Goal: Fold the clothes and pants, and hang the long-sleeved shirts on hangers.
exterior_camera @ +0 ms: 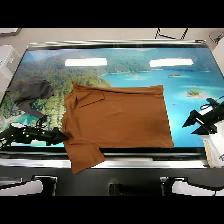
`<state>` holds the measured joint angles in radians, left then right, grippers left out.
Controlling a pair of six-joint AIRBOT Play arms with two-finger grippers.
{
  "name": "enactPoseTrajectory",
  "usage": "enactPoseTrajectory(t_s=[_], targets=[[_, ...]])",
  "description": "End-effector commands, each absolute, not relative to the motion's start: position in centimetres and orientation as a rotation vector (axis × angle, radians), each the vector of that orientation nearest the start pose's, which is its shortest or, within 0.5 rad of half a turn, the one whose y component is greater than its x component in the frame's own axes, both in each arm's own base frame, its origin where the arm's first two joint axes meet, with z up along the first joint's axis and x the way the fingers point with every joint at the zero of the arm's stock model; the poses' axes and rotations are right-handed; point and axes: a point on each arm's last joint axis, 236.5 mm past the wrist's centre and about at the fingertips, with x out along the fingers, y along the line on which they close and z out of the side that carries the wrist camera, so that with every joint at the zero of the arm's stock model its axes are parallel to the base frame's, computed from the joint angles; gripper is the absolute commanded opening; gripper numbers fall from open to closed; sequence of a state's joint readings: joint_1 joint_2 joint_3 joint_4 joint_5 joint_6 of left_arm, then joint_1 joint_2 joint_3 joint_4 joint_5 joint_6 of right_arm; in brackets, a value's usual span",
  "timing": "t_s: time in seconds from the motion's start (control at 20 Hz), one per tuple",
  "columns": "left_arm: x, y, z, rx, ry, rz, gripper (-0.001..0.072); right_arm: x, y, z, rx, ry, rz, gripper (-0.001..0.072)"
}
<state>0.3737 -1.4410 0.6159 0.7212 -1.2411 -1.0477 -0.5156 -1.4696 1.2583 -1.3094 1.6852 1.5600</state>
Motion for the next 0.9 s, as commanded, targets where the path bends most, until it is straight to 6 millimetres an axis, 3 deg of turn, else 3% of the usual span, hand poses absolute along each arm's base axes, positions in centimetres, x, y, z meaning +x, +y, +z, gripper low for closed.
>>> enactPoseTrajectory(t_s=[0.0,0.2,0.35,0.6,0.85], targets=[[25.0,-9.3,-9.9,-0.945,1.58,-0.473,0.0026,26.8,-8.2,-3.2,0.707,1.795,-0.137,0.0552],[24.6,-9.2,-9.0,-0.937,1.576,-0.515,0.0023,24.1,-6.1,-7.1,0.733,1.863,-0.11,0.0553],[24.7,-9.1,-8.8,-0.927,1.568,-0.513,0.0023,24.0,-4.0,-9.0,0.724,1.856,-0.06,0.0553],[24.8,-9.0,-8.5,-0.917,1.554,-0.514,0.0023,24.1,-2.7,-10.5,0.727,1.841,-0.054,0.0552],[25.0,-9.0,-8.1,-0.91,1.543,-0.513,0.0022,24.4,-1.5,-10.5,0.799,1.85,-0.03,0.0527]])
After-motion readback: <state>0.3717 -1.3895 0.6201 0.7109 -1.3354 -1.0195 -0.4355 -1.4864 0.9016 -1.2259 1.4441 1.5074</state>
